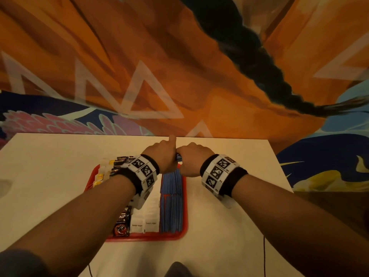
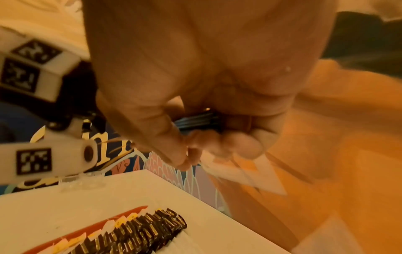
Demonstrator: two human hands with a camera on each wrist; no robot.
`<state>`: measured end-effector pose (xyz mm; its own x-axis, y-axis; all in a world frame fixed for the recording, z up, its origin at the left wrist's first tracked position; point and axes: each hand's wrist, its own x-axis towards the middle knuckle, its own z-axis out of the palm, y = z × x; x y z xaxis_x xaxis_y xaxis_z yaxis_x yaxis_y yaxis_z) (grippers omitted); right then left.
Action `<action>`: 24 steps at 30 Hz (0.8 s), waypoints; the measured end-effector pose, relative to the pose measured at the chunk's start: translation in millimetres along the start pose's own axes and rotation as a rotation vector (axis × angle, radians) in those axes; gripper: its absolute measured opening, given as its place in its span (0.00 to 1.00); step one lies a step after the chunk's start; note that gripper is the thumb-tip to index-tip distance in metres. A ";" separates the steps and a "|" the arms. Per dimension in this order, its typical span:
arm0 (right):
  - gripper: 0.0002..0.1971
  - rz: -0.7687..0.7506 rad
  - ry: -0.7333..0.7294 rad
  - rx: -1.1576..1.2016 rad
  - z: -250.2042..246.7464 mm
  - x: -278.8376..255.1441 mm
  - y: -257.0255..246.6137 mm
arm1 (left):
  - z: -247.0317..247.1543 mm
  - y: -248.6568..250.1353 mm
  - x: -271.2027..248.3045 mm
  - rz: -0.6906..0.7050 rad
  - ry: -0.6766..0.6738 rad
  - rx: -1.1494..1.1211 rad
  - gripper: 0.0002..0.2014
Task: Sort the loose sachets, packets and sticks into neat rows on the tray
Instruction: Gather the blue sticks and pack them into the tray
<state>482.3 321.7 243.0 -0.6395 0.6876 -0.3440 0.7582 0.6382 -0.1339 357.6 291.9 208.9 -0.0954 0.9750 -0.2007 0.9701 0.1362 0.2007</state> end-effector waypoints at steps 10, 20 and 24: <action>0.08 0.026 0.075 -0.134 16.0 7.8 -0.2 | -1.1 -1.5 -0.1 0.113 -0.103 -0.020 0.25; 0.11 0.166 0.143 0.047 21.5 11.9 28.7 | 5.1 -36.0 -15.0 0.021 0.131 -1.120 0.02; 0.09 0.151 0.221 0.051 18.4 15.5 22.9 | 14.1 -21.0 -16.3 -0.066 0.149 -1.444 0.07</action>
<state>492.1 340.5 217.5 -0.5269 0.8360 -0.1531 0.8488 0.5083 -0.1456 341.9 270.7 194.4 -0.2390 0.9567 -0.1660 -0.0935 0.1474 0.9846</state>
